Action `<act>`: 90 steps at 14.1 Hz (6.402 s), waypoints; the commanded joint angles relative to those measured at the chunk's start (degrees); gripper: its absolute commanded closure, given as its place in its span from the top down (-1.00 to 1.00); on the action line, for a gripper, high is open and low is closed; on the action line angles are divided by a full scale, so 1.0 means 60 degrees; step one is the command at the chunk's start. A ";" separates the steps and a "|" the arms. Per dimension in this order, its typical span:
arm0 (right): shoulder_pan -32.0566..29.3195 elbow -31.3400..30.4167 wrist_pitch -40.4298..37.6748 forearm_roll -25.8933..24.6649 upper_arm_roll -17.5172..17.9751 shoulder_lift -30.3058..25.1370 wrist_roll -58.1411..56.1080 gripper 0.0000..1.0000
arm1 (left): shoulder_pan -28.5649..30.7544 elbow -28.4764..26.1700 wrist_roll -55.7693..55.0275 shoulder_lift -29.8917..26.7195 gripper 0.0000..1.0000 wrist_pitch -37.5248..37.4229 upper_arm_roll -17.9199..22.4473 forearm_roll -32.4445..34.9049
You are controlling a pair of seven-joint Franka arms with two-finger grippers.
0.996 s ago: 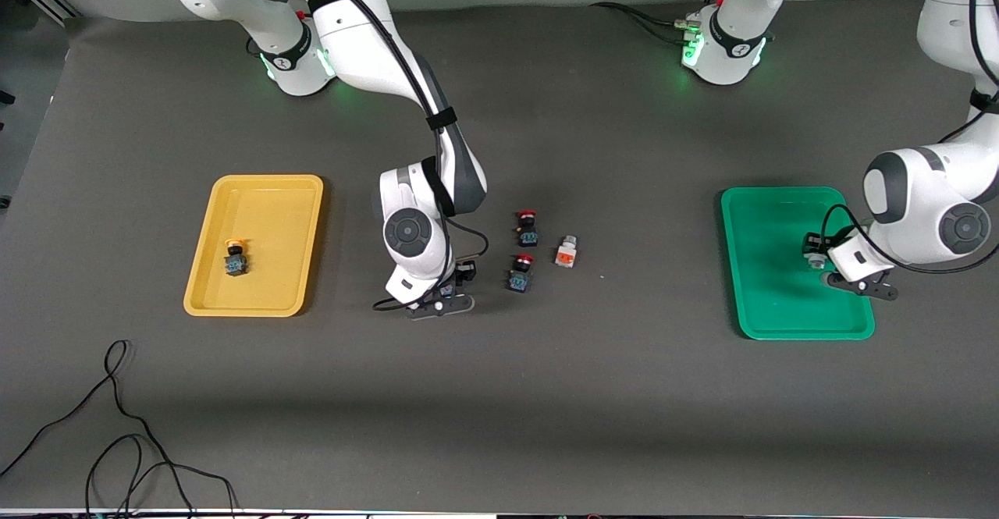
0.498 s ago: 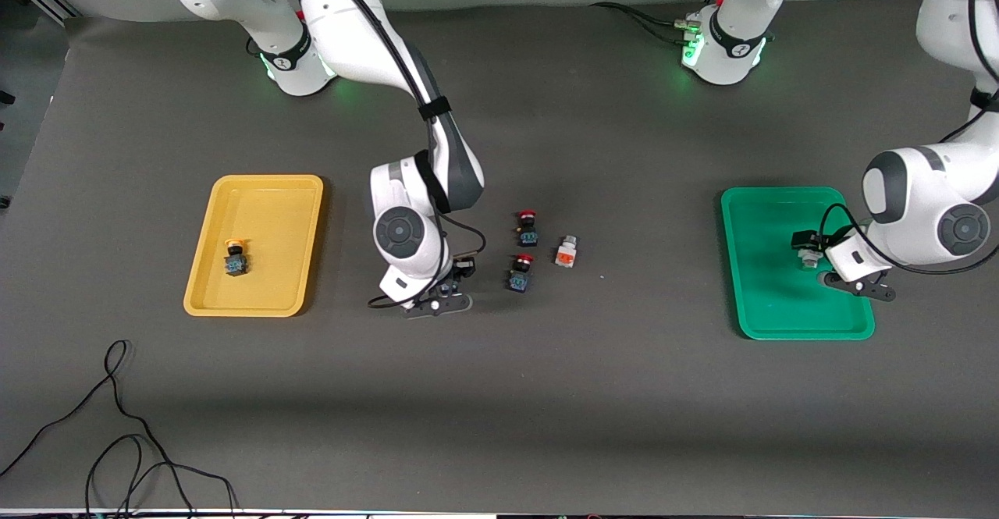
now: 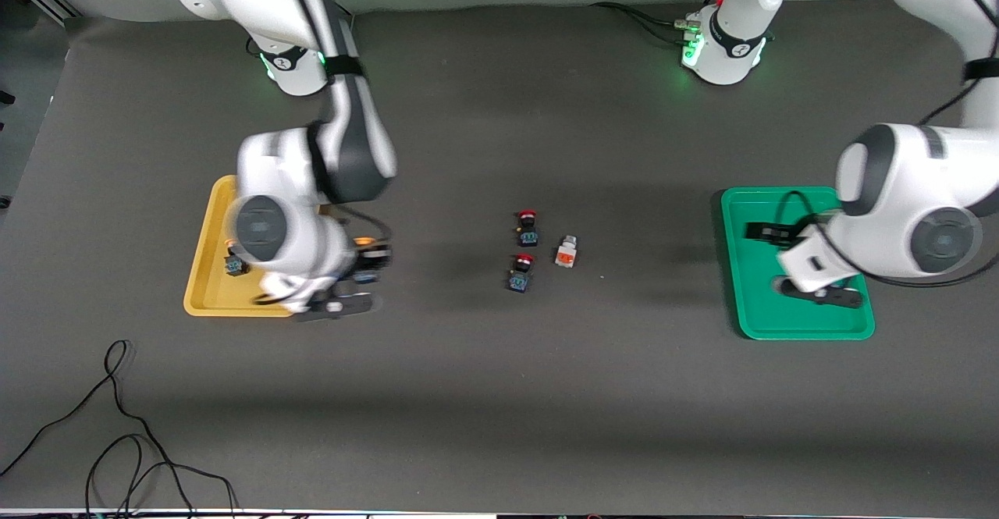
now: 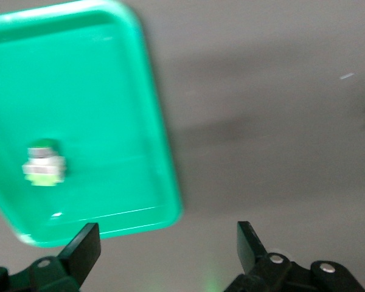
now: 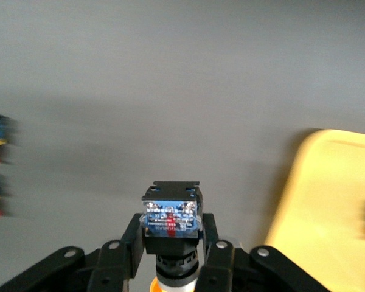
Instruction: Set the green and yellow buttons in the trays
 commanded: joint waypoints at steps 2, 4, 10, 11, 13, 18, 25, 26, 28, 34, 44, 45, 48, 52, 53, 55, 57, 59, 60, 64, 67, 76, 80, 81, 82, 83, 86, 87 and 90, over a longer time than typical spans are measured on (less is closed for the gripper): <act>0.0129 -0.2631 0.1202 0.0052 -0.1578 -0.0417 -0.2976 -0.40 | -0.1639 0.1356 -0.2793 0.1111 1.00 -0.0028 0.0173 -0.0791; -0.0149 -0.3875 0.2255 0.0562 -0.1610 -0.0622 -0.3710 -0.40 | -0.2387 0.1901 -0.4025 0.1742 1.00 0.0482 0.0173 -0.0851; -0.0238 -0.5419 0.3872 0.2572 -0.1215 0.0153 -0.5560 -0.40 | -0.3884 0.1888 -0.5760 0.2856 1.00 0.2855 0.0173 -0.0720; -0.0252 -0.5420 0.3872 0.2586 -0.1113 0.0183 -0.5560 -0.33 | -0.3957 0.1844 -0.5760 0.3047 1.00 0.3105 0.0173 -0.0705; -0.0325 -0.5420 0.3872 0.2587 -0.1083 0.0212 -0.5516 0.67 | -0.4103 0.1800 -0.5746 0.3341 1.00 0.3472 0.0187 -0.0690; -0.0180 -0.4880 0.3465 0.2441 -0.1359 -0.0138 -0.4902 1.00 | -0.4412 0.1115 -0.5629 0.3591 1.00 0.4393 0.0188 -0.0340; 0.0553 -0.1119 -0.0883 -0.0047 -0.2942 -0.0212 -0.2472 1.00 | -0.4632 0.0042 -0.5570 0.3649 0.96 0.5700 0.0188 -0.0046; 0.0553 -0.0533 -0.1526 -0.0282 -0.3088 -0.0212 -0.2295 1.00 | -0.4603 0.0057 -0.5454 0.3649 0.63 0.5685 0.0188 0.0041; 0.0568 0.0173 -0.2277 -0.0372 -0.3337 -0.0212 -0.2249 1.00 | -0.4515 0.0086 -0.5408 0.3518 -1.00 0.5526 0.0202 -0.0045; 0.1564 0.0527 -0.2529 -0.0621 -0.4261 -0.0212 -0.2118 1.00 | -0.3361 0.0510 -0.3950 0.2071 -1.00 0.2690 0.0246 -0.0031; -0.0876 0.0967 -0.2500 -0.3459 0.0007 -0.3182 0.0415 1.00 | 0.0843 0.1024 0.3038 0.1085 -1.00 -0.0484 0.0305 0.0758; -0.1506 0.0967 -0.2500 -0.3811 0.0842 -0.3520 0.0576 1.00 | 0.1151 0.0835 0.3479 0.1115 -1.00 -0.0163 0.0305 0.0789; -0.3541 0.0865 -0.2500 -0.4298 0.2953 -0.4238 0.0622 1.00 | 0.1520 -0.0203 0.4024 0.1188 -1.00 0.1401 0.0305 0.0818; -0.6602 0.0193 -0.2223 -0.4956 0.5926 -0.5278 0.0695 1.00 | 0.1843 -0.1509 0.4289 0.1436 -1.00 0.3514 0.0305 0.0906; -0.7494 -0.0114 -0.2047 -0.4972 0.6717 -0.5614 0.0724 1.00 | 0.1915 -0.1714 0.4303 0.1466 -1.00 0.3822 0.0305 0.0906; -0.9253 -0.0628 -0.1754 -0.4972 0.8212 -0.6114 0.0710 1.00 | 0.1931 -0.1934 0.4289 0.1598 -1.00 0.4161 0.0305 0.0906; -1.0617 -0.0718 -0.1738 -0.5001 0.9385 -0.6247 0.0710 1.00 | 0.1945 -0.2052 0.4289 0.1744 -1.00 0.4424 0.0305 0.0906; -1.1106 -0.0689 -0.1738 -0.5001 0.9698 -0.6335 0.0710 1.00 | 0.1960 -0.2053 0.4303 0.1818 0.02 0.4572 0.0305 0.0906; -1.1092 -0.0674 -0.1752 -0.5001 0.9669 -0.6379 0.0724 1.00 | 0.1945 -0.2053 0.4332 0.1731 0.99 0.4499 0.0290 0.0906; -1.1078 -0.0644 -0.1782 -0.5206 0.9625 -0.6394 0.0724 1.00 | 0.1873 -0.1703 0.4260 0.0840 1.00 0.3273 0.0232 0.0863; -1.1063 -0.0630 -0.1796 -0.5206 0.9625 -0.6409 0.0739 1.00 | 0.1494 -0.0491 0.3604 -0.0303 1.00 0.0773 0.0173 0.0760; -1.1034 -0.0630 -0.1855 -0.5250 0.9625 -0.6467 0.0783 1.00 | 0.0729 0.4656 0.2561 -0.0818 1.00 -0.4100 0.0056 0.0861; -1.1048 -0.0557 -0.1884 -0.5236 0.9625 -0.6409 0.0769 1.00 | 0.0613 0.4583 0.2077 -0.0775 1.00 -0.4129 0.0085 0.0892; -1.1077 -0.0499 -0.1884 -0.5221 0.9625 -0.6293 0.0710 1.00 | 0.0467 0.4598 0.2106 -0.0775 1.00 -0.4115 0.0100 0.0921; -1.1049 -0.0440 -0.1884 -0.5206 0.9640 -0.6205 0.0695 1.00 | 0.0437 0.4598 0.2077 -0.0775 1.00 -0.4129 0.0100 0.0921; -1.1034 -0.0367 -0.1884 -0.5206 0.9669 -0.6131 0.0724 1.00 | 0.0408 0.4598 0.2077 -0.0775 1.00 -0.4144 0.0100 0.0935; -1.1077 -0.0264 -0.1899 -0.5177 0.9611 -0.6160 0.0681 1.00 | 0.0437 0.4598 0.2106 -0.0775 1.00 -0.4100 0.0114 0.0936; -1.1078 -0.0249 -0.1899 -0.5177 0.9611 -0.6160 0.0681 1.00 | 0.0422 0.4598 0.2106 -0.0775 1.00 -0.4100 0.0114 0.0950; -1.1063 -0.0249 -0.1899 -0.5148 0.9625 -0.6160 0.0681 1.00 | 0.0030 0.4220 0.2063 -0.1109 1.00 -0.3954 0.0231 0.0994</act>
